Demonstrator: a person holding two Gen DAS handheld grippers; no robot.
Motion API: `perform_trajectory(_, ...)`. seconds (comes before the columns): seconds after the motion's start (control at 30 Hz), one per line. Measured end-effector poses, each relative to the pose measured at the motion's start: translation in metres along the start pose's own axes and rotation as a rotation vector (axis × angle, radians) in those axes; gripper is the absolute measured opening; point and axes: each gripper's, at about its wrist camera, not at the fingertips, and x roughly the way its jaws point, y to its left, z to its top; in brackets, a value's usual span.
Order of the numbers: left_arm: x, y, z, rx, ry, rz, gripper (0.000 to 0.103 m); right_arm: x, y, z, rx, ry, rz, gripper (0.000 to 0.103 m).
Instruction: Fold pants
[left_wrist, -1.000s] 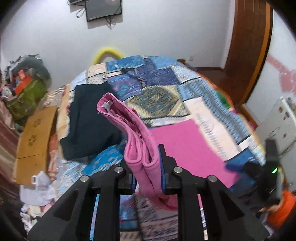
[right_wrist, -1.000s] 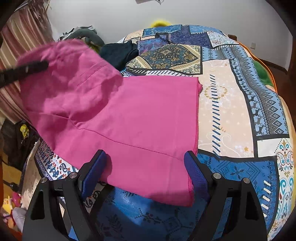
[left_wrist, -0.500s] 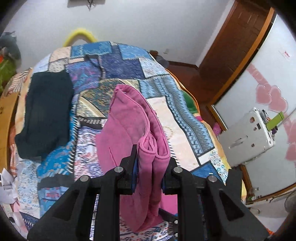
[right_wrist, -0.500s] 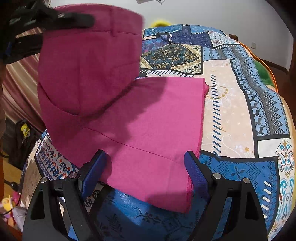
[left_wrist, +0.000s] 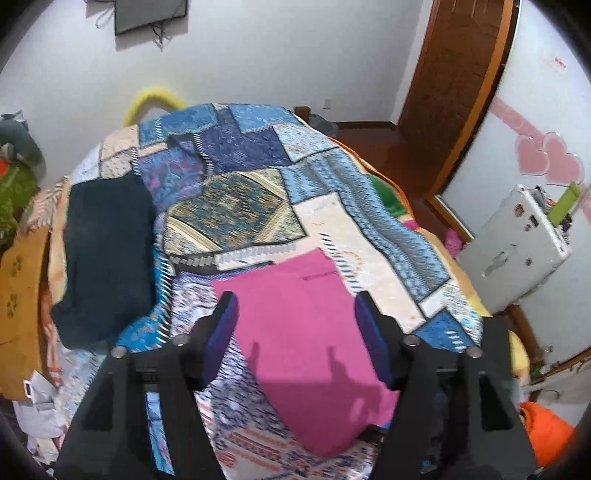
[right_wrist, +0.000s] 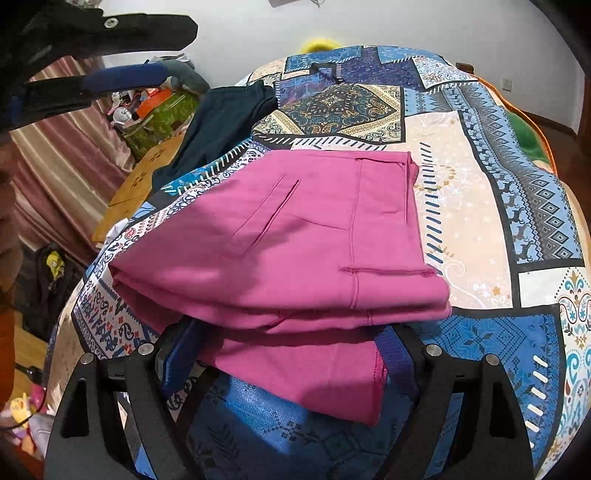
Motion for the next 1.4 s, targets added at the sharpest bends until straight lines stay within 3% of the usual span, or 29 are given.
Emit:
perform_trajectory(0.2, 0.036, 0.024, 0.006, 0.049, 0.043, 0.067, 0.078, -0.001, 0.000, -0.001, 0.000, 0.002, -0.004, 0.084)
perform_trajectory(0.5, 0.130, 0.057, 0.012, 0.055, 0.236, 0.110, 0.078, -0.003, 0.000, 0.000, -0.006, 0.007, -0.015, 0.084)
perform_trajectory(0.63, 0.172, 0.058, 0.005, 0.129, 0.339, 0.152, 0.079, -0.003, 0.000, 0.001, -0.011, 0.012, -0.019, 0.084)
perform_trajectory(0.67, 0.180, 0.056, 0.002, 0.159, 0.358, 0.171, 0.081, -0.003, 0.000, 0.002, -0.010, 0.013, -0.019, 0.084)
perform_trajectory(0.73, 0.189, 0.053, -0.004, 0.224, 0.363, 0.222, 0.096, -0.003, -0.001, 0.001, -0.007, 0.012, -0.020, 0.084)
perform_trajectory(0.8, 0.189, 0.045, -0.010, 0.309, 0.324, 0.295, 0.102, -0.003, -0.003, 0.002, -0.002, 0.012, -0.022, 0.084)
perform_trajectory(0.87, 0.184, 0.033, -0.019, 0.422, 0.286, 0.357, 0.102, -0.004, -0.005, 0.002, -0.001, 0.016, -0.029, 0.084)
perform_trajectory(0.93, 0.179, 0.028, -0.024, 0.460, 0.277, 0.391, 0.103, -0.007, -0.010, 0.002, -0.001, 0.021, -0.046, 0.084)
perform_trajectory(1.4, 0.114, 0.058, -0.052, 0.269, 0.333, 0.252, 0.103, -0.050, -0.031, 0.006, 0.036, -0.076, -0.166, 0.084)
